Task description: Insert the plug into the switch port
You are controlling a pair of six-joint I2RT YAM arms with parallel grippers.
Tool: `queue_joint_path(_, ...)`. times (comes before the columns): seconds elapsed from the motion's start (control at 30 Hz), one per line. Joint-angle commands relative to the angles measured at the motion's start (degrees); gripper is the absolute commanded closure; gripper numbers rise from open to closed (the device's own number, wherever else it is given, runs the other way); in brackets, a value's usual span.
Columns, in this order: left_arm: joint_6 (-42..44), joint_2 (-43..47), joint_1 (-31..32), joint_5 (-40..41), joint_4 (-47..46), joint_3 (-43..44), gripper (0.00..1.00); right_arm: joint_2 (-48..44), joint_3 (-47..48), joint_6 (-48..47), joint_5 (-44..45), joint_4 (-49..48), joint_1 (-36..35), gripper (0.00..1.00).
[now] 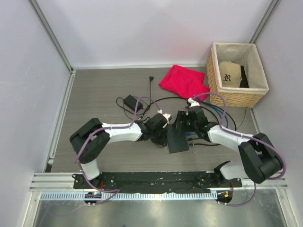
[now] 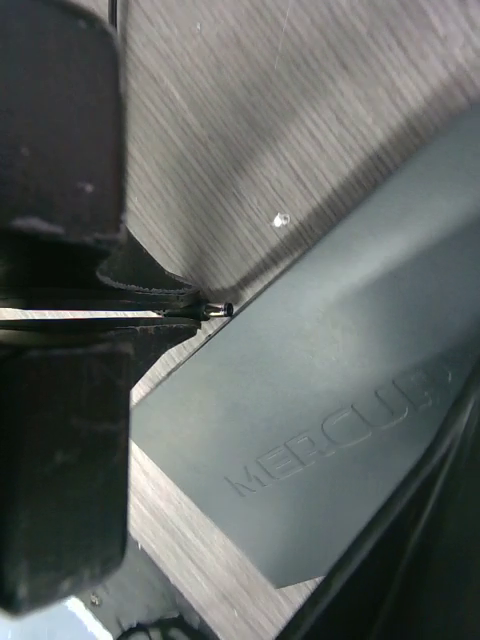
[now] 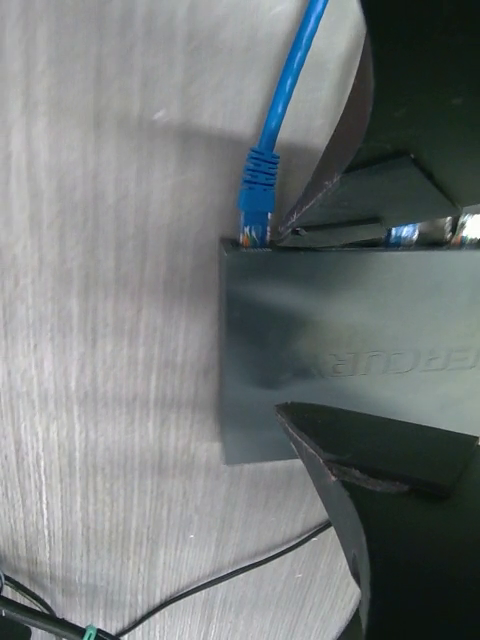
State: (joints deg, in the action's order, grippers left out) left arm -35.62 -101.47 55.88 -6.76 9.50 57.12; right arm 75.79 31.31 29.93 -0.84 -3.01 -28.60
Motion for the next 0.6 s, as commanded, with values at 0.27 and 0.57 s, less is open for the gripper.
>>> queue_joint_path(0.27, -9.9, 7.0, 1.1, 6.3, -14.2, -10.7, 1.00, 15.2, 11.0, -4.3, -22.5, -11.6, -0.8, 0.38)
queue_joint_path(0.57, -2.0, 13.6, -0.1, 9.4, -4.2, -9.0, 1.00, 13.2, 15.3, -10.6, -15.2, -6.3, -0.8, 0.33)
